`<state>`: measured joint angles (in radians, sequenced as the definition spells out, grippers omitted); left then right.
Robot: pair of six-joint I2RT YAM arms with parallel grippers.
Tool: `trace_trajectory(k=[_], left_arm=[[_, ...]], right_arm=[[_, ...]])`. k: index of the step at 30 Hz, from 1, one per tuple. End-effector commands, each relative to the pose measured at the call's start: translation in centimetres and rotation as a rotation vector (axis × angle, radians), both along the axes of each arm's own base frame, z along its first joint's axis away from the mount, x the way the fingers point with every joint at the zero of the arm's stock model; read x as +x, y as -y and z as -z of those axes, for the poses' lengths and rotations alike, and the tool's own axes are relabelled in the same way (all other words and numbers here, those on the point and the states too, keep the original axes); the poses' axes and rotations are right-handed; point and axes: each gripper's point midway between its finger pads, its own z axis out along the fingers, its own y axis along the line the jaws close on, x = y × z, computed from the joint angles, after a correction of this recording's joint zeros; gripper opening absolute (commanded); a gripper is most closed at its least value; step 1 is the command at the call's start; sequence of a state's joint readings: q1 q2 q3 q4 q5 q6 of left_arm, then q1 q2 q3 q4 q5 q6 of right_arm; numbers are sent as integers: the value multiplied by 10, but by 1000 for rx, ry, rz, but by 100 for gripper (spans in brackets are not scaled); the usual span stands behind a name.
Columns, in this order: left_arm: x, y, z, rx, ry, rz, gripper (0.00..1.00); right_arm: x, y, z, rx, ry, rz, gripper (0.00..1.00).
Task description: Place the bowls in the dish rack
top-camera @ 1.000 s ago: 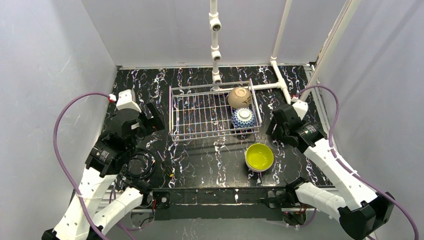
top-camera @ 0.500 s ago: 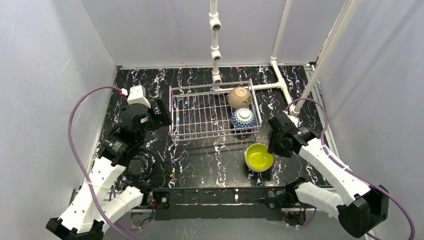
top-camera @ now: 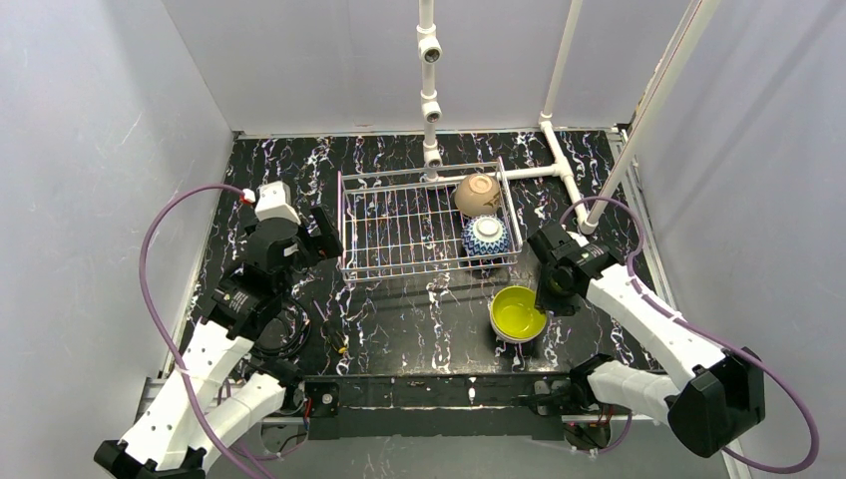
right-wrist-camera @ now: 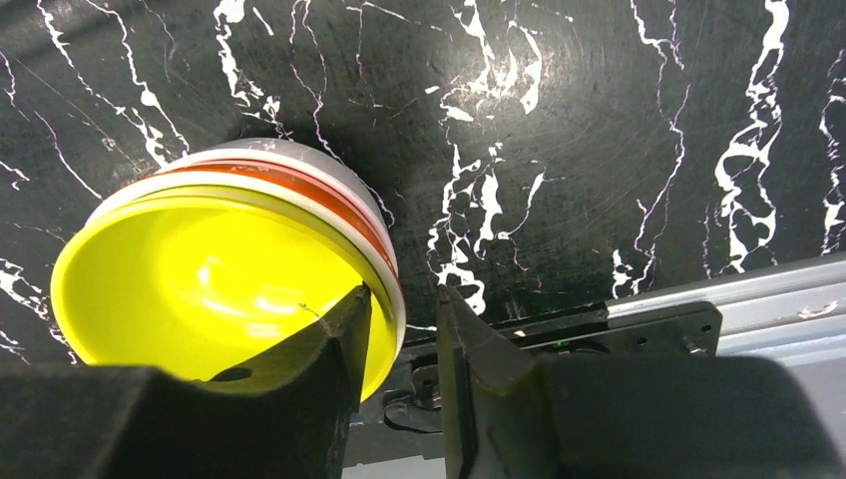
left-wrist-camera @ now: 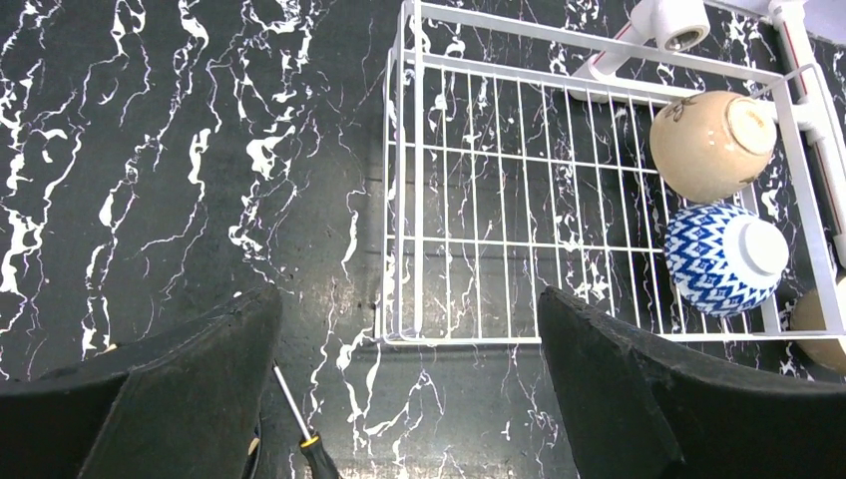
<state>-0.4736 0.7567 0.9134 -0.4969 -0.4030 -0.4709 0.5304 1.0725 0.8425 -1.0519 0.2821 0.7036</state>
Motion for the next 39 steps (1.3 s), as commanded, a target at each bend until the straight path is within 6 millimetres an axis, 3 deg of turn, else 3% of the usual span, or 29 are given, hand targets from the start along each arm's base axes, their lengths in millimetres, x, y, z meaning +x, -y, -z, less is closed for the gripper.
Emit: trace_trajectory(k=[1, 11, 15, 20, 24, 32, 39], left_arm=[[2, -12, -5, 18, 48, -59, 98], [4, -16, 4, 67, 55, -56, 98], [4, -16, 6, 70, 55, -52, 98], [3, -17, 6, 82, 57, -49, 98], [3, -17, 11, 82, 45, -50, 98], [4, -16, 17, 82, 32, -51, 98], [3, -16, 16, 82, 33, -52, 98]], right_arm=[[14, 0, -12, -26, 37, -5, 36], [18, -5, -28, -3, 51, -30, 24], [13, -9, -20, 19, 27, -42, 43], [6, -10, -8, 30, -6, -50, 44], [-1, -7, -2, 9, -52, -54, 36], [6, -1, -16, -42, -40, -65, 2], [16, -7, -37, -11, 8, -68, 1]])
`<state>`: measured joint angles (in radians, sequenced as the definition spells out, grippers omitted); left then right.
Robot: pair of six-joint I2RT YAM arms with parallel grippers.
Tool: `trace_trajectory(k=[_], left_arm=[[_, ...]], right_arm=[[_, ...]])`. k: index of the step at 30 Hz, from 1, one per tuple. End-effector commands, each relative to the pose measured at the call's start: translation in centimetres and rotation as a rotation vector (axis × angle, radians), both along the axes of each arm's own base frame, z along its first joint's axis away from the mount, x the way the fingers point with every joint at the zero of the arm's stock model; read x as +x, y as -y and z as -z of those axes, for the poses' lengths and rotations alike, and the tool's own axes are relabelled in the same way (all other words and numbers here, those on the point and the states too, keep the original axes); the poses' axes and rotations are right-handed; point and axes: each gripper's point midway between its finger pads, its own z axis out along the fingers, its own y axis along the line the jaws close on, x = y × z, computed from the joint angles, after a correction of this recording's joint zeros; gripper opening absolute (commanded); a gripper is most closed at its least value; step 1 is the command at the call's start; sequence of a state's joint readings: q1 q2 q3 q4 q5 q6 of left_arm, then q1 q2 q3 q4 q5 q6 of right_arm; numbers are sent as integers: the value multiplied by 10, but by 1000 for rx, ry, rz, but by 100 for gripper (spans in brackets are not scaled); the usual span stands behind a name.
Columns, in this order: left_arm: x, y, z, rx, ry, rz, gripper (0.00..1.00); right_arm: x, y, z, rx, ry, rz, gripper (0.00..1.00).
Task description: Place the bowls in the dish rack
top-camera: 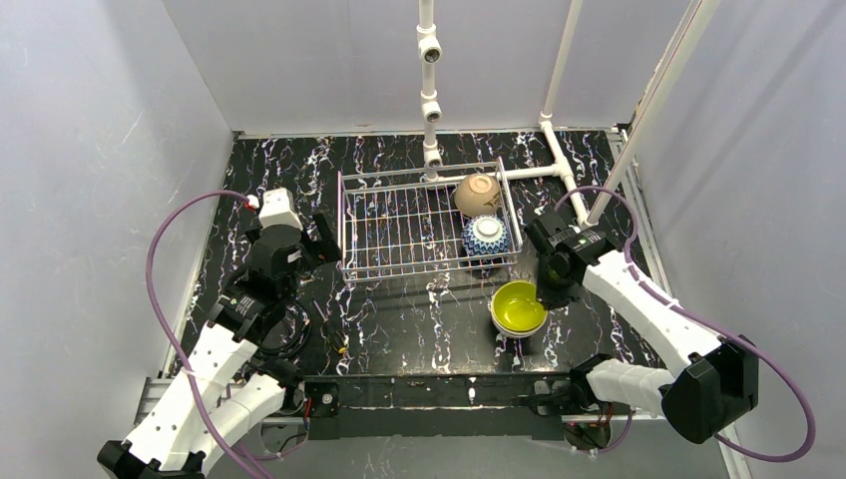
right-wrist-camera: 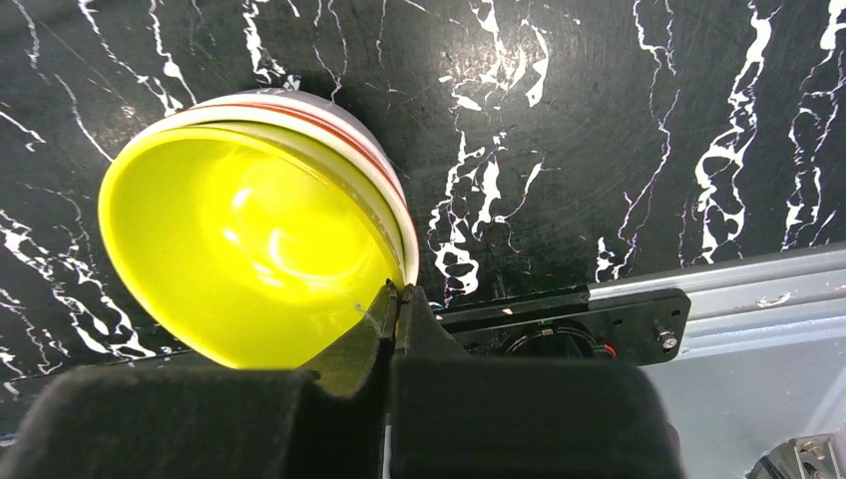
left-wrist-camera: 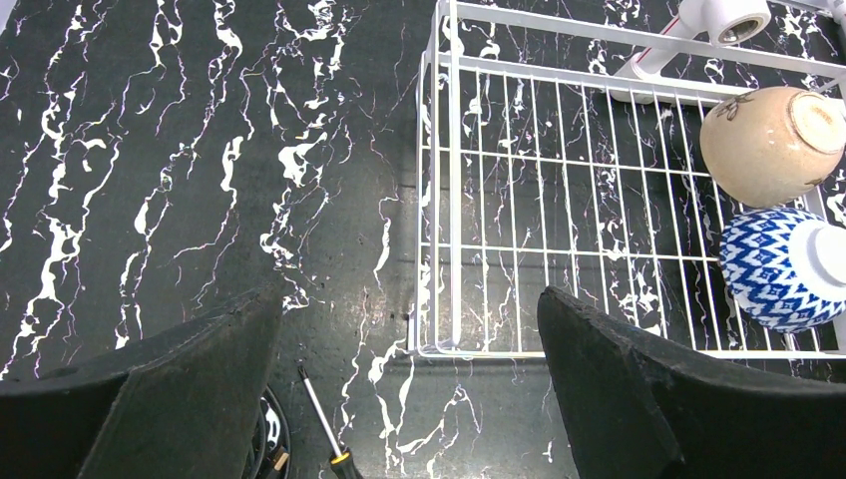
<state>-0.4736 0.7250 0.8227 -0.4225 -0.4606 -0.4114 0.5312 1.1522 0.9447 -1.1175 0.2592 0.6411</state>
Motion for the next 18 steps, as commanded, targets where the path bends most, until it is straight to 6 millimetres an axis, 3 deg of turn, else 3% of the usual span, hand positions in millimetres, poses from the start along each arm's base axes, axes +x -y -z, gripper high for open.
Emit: trace_trajectory(k=[1, 6, 14, 18], left_arm=[[0, -5, 0, 10, 10, -25, 98], [0, -5, -2, 8, 13, -24, 98], [1, -4, -2, 4, 19, -22, 98], [1, -2, -3, -4, 17, -14, 98]], right_arm=[[13, -3, -26, 17, 67, -3, 1], [13, -11, -37, 61, 77, -21, 1], [1, 7, -59, 15, 98, 10, 1], [5, 6, -67, 28, 129, 12, 1]])
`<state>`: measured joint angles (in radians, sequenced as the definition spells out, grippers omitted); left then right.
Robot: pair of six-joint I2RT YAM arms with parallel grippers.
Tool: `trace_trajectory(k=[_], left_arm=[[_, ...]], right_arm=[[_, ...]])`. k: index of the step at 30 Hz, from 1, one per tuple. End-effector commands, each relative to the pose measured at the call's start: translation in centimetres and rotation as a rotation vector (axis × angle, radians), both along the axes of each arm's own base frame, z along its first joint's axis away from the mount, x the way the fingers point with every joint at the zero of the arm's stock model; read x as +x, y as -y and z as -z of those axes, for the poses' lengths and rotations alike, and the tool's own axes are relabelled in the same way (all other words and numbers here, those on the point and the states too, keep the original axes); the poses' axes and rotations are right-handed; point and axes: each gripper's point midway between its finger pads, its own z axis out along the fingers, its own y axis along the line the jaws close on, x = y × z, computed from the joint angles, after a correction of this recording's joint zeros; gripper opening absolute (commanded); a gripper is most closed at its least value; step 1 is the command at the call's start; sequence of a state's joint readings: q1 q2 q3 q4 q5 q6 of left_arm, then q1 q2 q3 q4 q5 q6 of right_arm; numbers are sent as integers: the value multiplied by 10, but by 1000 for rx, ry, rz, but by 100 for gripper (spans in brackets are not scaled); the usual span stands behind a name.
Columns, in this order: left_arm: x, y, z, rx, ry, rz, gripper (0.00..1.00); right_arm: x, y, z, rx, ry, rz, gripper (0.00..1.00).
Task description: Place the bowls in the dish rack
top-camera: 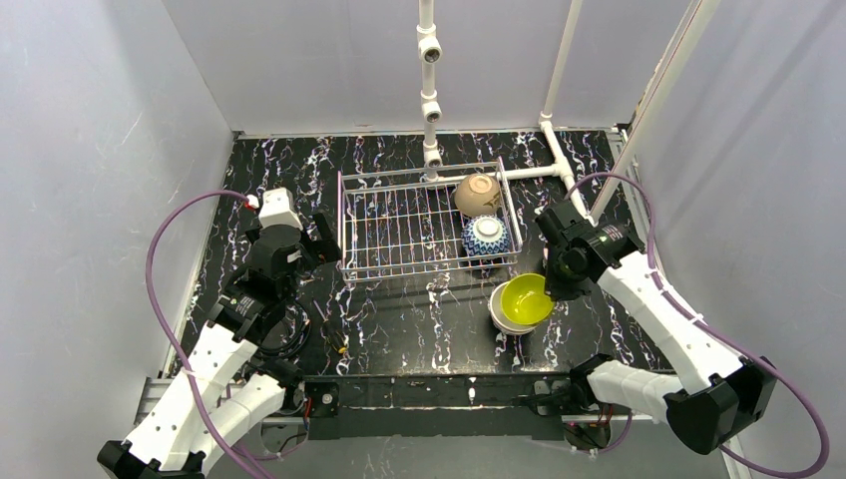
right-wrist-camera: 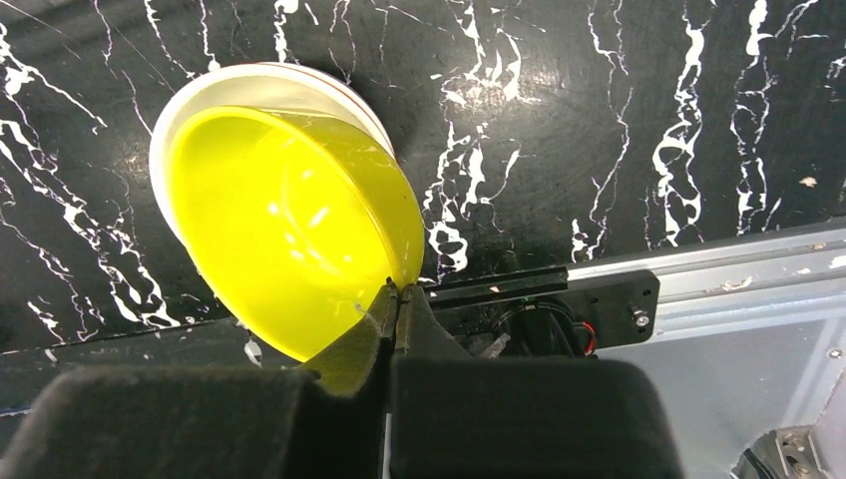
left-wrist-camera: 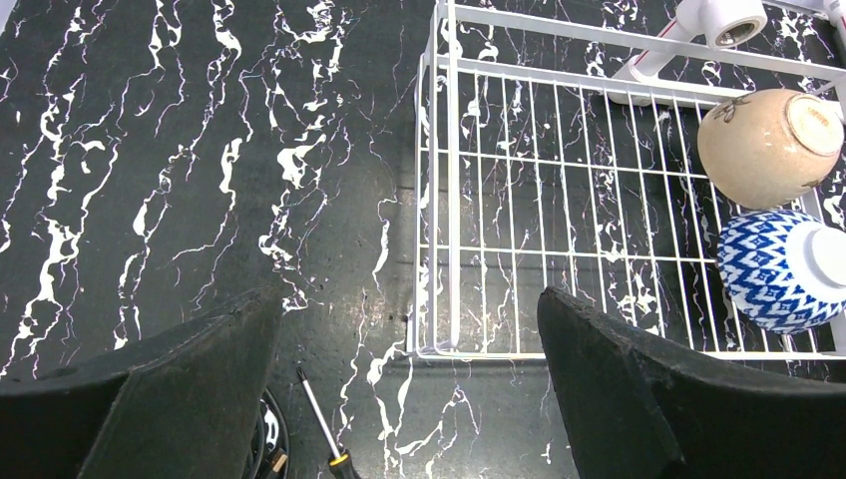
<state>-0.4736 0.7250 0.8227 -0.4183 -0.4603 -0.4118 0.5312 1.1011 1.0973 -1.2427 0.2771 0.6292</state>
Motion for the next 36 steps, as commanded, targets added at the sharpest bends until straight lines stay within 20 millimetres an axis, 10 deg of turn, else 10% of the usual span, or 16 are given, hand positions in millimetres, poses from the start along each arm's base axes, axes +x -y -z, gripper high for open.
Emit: trace_trajectory(k=[1, 7, 19, 36], left_arm=[[1, -2, -3, -4, 15, -13, 98], [-5, 27, -12, -76, -1, 133, 98], [-56, 195, -33, -465, -245, 804, 98], [-72, 321, 27, -534, -566, 897, 93]], right_arm=[[4, 2, -23, 16, 63, 18, 1], [9, -10, -42, 85, 99, -20, 1], [11, -14, -49, 119, 143, -36, 1], [12, -24, -58, 199, 190, -47, 1]])
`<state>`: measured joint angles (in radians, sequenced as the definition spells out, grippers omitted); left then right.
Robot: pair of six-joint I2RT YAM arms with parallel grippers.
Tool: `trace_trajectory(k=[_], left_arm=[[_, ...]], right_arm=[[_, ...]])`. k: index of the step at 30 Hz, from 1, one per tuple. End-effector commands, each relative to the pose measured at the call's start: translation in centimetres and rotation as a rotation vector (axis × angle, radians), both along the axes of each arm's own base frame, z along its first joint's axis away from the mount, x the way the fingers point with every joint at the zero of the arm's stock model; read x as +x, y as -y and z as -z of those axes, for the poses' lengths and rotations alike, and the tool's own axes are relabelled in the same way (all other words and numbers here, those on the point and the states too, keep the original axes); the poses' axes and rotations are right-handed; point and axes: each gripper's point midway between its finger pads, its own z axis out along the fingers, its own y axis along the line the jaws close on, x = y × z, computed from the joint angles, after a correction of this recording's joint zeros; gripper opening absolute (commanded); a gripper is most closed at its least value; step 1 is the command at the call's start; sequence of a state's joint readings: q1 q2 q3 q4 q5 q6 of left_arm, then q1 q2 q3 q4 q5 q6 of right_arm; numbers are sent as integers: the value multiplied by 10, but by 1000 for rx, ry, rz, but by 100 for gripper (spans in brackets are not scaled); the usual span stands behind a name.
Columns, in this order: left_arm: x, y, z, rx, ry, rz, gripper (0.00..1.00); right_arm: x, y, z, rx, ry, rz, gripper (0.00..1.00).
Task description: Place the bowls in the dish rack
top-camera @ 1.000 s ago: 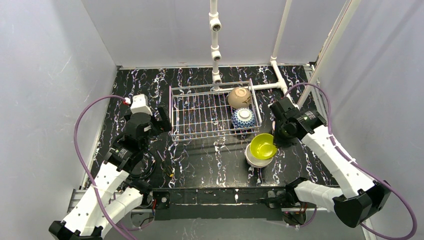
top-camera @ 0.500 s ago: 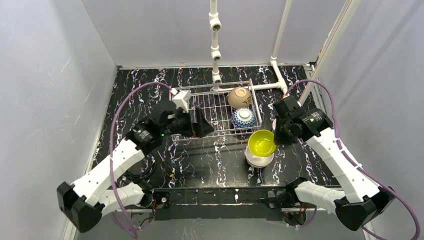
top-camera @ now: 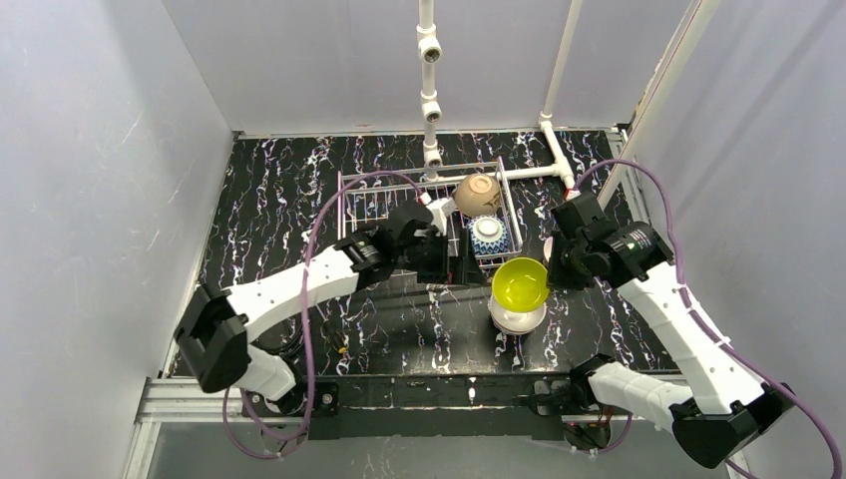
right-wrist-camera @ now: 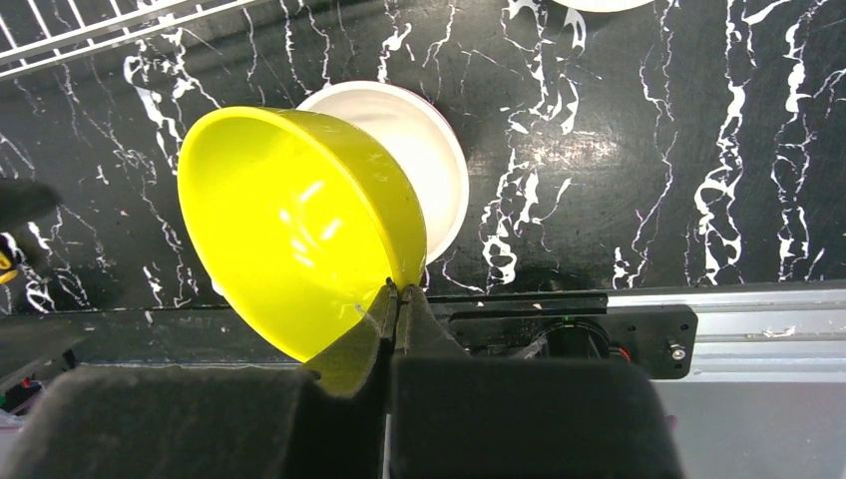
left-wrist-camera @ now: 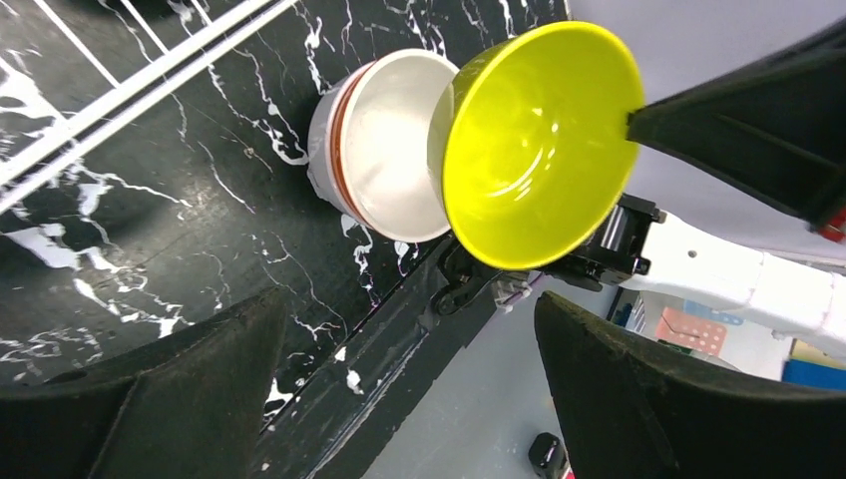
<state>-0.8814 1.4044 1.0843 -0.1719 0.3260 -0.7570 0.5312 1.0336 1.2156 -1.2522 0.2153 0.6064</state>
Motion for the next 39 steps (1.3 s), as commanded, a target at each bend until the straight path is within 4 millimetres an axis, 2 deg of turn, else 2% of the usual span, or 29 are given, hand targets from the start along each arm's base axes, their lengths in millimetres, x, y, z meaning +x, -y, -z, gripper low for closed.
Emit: trace_trajectory(k=[1, 6, 10, 16, 20, 26, 32, 35, 36, 39], left_arm=[[-3, 28, -11, -60, -35, 18, 93], [5, 48, 0, -42, -73, 2, 90], [8, 59, 11, -3, -123, -20, 68], [8, 64, 27, 69, -148, -37, 57], [7, 64, 40, 121, -173, -43, 41], [4, 68, 41, 137, -155, 10, 32], [7, 61, 32, 183, -72, 69, 0], [6, 58, 21, 166, -40, 85, 0], [6, 56, 15, 156, -35, 87, 0], [8, 47, 2, 131, -23, 77, 0]], right_arm=[[6, -10, -12, 74, 65, -4, 1], [7, -11, -11, 89, 75, 6, 1], [8, -13, -11, 99, 80, 7, 1], [7, -14, -2, 103, 68, 9, 1], [8, -16, 0, 111, 71, 5, 1], [9, -22, 0, 137, 68, -7, 1], [10, -28, -2, 168, 70, -21, 1], [9, -36, 2, 195, 45, -41, 1], [8, -40, 2, 206, 34, -48, 4], [8, -49, -3, 254, 36, -65, 41]])
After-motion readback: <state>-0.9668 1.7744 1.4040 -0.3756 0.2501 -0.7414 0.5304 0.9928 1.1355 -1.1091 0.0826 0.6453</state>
